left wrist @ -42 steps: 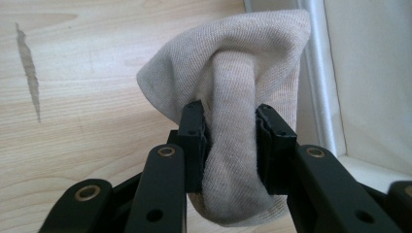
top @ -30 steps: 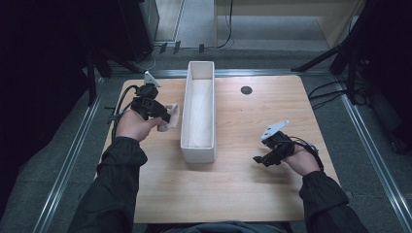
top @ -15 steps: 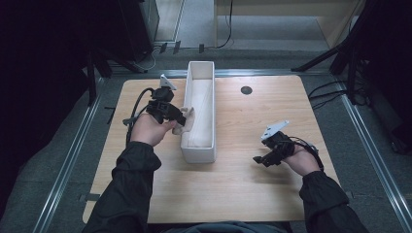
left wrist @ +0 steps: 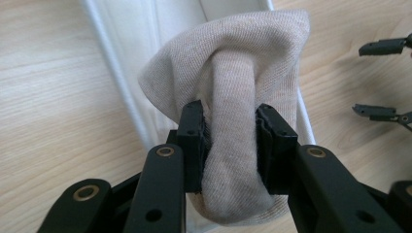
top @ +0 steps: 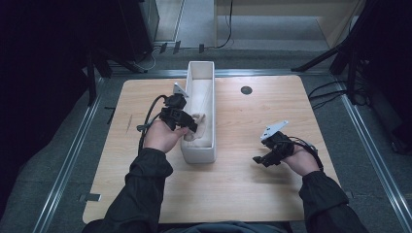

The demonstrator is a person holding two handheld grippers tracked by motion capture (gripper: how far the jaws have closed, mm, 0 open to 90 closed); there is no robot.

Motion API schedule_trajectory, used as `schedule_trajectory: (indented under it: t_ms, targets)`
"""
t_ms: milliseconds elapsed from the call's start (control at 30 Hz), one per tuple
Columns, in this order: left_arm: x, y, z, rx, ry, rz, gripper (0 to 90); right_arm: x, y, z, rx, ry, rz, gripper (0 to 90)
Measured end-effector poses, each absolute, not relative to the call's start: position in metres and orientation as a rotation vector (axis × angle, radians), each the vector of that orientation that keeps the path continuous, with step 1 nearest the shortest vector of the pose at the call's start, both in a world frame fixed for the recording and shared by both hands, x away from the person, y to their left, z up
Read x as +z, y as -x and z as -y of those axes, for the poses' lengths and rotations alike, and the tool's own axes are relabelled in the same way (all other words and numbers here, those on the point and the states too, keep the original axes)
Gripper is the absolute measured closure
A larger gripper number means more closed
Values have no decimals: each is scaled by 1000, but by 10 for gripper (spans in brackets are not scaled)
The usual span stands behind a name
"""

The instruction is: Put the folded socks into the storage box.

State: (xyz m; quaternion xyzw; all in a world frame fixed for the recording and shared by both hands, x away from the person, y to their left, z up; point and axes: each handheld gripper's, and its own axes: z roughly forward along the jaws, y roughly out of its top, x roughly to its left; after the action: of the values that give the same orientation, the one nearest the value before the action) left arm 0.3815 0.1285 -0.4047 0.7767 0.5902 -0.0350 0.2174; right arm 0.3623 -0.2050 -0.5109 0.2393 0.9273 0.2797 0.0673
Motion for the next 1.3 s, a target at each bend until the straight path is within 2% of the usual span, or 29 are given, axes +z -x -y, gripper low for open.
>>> schedule_trajectory:
  t_ms: [400, 933, 1300]
  targets:
    - [-430, -381, -107, -98, -2172, -1643, 672, -511, -362, 205, 847, -713, -2797, 220]
    - [-449, -376, -106, -35, -2196, -1708, 660, -510, -362, 205, 848, -713, -2798, 225]
    - [-450, -380, -107, -66, -2197, -1719, 596, -511, -362, 206, 845, -704, -2803, 226]
